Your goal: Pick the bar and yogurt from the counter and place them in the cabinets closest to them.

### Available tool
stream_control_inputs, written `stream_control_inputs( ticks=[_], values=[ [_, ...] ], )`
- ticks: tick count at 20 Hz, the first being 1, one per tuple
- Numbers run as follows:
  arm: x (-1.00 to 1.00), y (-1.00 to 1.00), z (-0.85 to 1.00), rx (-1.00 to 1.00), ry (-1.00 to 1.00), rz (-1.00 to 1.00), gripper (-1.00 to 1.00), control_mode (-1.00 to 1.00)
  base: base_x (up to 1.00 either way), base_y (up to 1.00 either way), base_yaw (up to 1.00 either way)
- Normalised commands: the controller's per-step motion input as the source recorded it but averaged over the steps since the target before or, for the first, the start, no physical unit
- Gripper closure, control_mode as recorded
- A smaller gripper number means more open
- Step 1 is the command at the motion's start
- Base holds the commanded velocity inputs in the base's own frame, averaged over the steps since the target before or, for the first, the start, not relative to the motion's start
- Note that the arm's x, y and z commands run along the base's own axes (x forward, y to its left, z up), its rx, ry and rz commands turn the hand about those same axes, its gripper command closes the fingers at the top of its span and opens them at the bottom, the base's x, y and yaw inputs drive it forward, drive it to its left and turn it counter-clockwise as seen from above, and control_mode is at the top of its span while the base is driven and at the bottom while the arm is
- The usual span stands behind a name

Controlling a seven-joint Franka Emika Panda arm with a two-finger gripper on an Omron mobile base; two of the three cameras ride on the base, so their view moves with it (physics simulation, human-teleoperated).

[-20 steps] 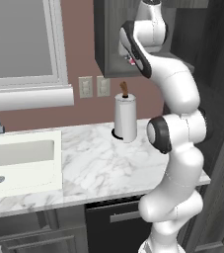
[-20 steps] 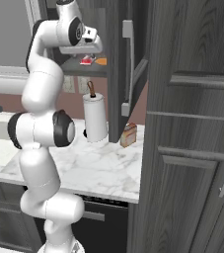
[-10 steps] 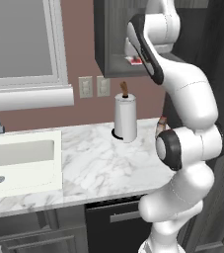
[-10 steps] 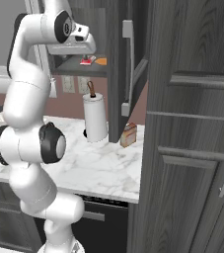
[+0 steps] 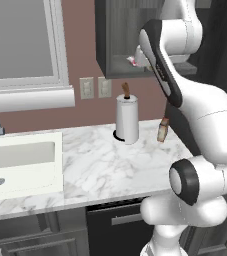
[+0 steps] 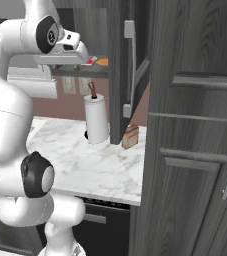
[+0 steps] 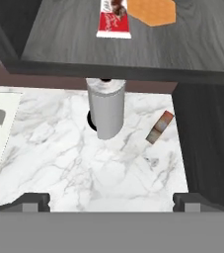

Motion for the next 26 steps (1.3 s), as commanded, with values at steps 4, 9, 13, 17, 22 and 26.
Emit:
stream_control_inputs(
  ticks=[4,9,13,17,22,26],
  values=[
    [-0.37,0.00,-0.61,0.00,0.00,0.00,-1.00,-1.00,0.00,0.00,0.00],
    [-0.12,0.01,-0.72,0.00,0.00,0.00,-1.00,-1.00,0.00,0.00,0.00],
    [0.00,0.02,-0.74,0.00,0.00,0.00,-1.00,-1.00,0.00,0.00,0.00],
    [-0.14,0.00,-0.71,0.00,0.00,0.00,-1.00,-1.00,0.00,0.00,0.00],
    [-0.27,0.01,-0.54,0.00,0.00,0.00,-1.00,-1.00,0.00,0.00,0.00],
    [-0.03,0.00,-0.03,0.00,0.00,0.00,-1.00,-1.00,0.00,0.00,0.00]
  ],
)
